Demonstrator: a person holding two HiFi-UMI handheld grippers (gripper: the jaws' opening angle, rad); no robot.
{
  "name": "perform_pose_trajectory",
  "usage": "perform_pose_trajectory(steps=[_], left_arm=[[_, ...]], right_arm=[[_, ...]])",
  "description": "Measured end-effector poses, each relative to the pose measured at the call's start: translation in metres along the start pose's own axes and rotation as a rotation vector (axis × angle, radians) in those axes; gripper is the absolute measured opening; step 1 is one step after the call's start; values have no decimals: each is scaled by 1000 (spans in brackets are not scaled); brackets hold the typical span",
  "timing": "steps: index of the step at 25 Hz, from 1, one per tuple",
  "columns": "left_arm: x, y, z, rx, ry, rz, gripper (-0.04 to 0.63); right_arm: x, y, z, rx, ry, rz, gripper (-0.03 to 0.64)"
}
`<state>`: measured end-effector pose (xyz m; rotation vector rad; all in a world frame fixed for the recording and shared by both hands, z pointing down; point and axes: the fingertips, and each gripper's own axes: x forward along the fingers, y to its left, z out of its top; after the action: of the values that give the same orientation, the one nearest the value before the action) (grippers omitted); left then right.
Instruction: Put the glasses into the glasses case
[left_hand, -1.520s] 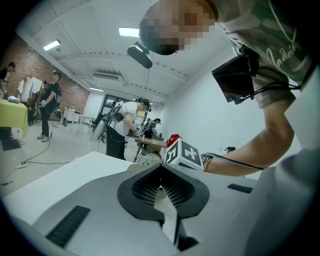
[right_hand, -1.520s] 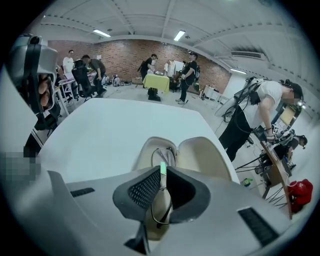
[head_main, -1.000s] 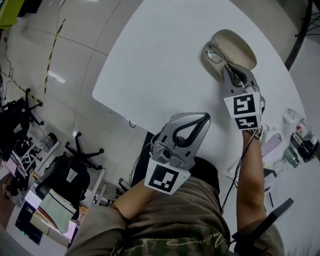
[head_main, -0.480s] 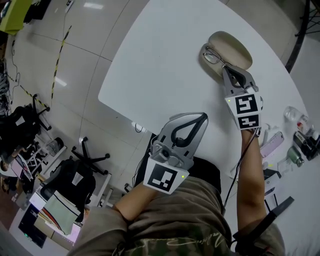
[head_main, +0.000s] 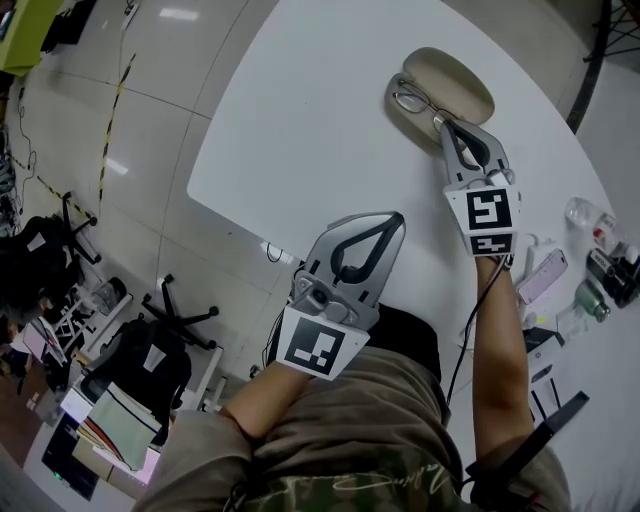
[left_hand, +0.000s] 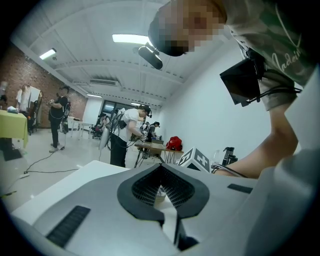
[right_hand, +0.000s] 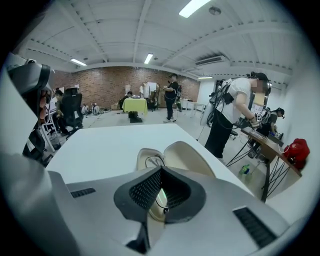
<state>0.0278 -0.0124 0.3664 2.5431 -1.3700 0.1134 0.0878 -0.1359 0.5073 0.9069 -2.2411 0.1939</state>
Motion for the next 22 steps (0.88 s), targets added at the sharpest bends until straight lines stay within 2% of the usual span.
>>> perform_pose_trajectory(steps=[6, 10, 22], left_arm=[[-6, 0, 1, 6, 7, 4, 6], [-13, 1, 9, 3, -1, -7, 6], [-22, -8, 37, 32, -61, -124, 6]], right_arm=[[-15, 3, 7, 42, -35, -16, 12], [-30, 7, 21, 34, -77, -54, 12], [-85, 15, 49, 45, -161, -212, 12]])
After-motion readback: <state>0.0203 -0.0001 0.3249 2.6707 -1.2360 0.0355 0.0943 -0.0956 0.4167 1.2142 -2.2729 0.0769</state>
